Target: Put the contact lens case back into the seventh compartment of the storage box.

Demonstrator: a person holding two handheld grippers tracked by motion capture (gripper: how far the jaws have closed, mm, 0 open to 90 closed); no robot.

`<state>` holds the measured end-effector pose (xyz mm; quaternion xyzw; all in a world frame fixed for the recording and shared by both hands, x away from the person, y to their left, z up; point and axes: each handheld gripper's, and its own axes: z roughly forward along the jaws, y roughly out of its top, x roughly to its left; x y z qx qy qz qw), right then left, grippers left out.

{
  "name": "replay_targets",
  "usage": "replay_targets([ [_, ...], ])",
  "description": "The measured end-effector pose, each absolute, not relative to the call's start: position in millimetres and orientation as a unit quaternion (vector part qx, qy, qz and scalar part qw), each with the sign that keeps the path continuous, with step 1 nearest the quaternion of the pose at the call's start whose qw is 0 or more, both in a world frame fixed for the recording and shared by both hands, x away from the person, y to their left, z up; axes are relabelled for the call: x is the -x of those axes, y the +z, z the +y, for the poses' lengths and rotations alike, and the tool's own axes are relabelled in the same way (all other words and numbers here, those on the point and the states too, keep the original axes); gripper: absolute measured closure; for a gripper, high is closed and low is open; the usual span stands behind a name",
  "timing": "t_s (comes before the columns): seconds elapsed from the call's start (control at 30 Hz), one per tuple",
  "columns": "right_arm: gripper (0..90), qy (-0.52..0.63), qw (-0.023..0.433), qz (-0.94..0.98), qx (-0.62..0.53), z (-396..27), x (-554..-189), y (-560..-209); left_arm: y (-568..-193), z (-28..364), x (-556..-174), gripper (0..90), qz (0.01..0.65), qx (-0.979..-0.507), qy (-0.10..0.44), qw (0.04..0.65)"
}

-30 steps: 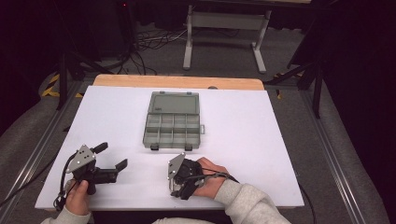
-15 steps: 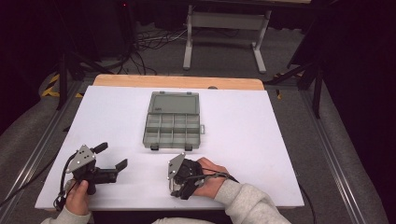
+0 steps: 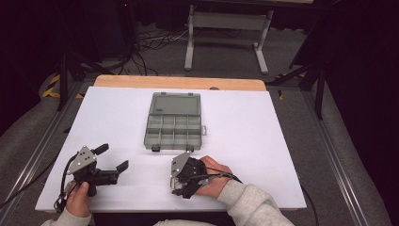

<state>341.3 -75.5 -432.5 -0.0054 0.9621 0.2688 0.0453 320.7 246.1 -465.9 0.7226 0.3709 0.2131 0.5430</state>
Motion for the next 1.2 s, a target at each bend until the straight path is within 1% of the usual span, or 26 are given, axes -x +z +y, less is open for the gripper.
replay_targets([
  [1.2, 26.5, 0.316, 0.096, 0.944, 0.000, -82, -356, -385, -466, 247, -321, 0.8, 0.369, -0.723, 0.213, 0.544],
])
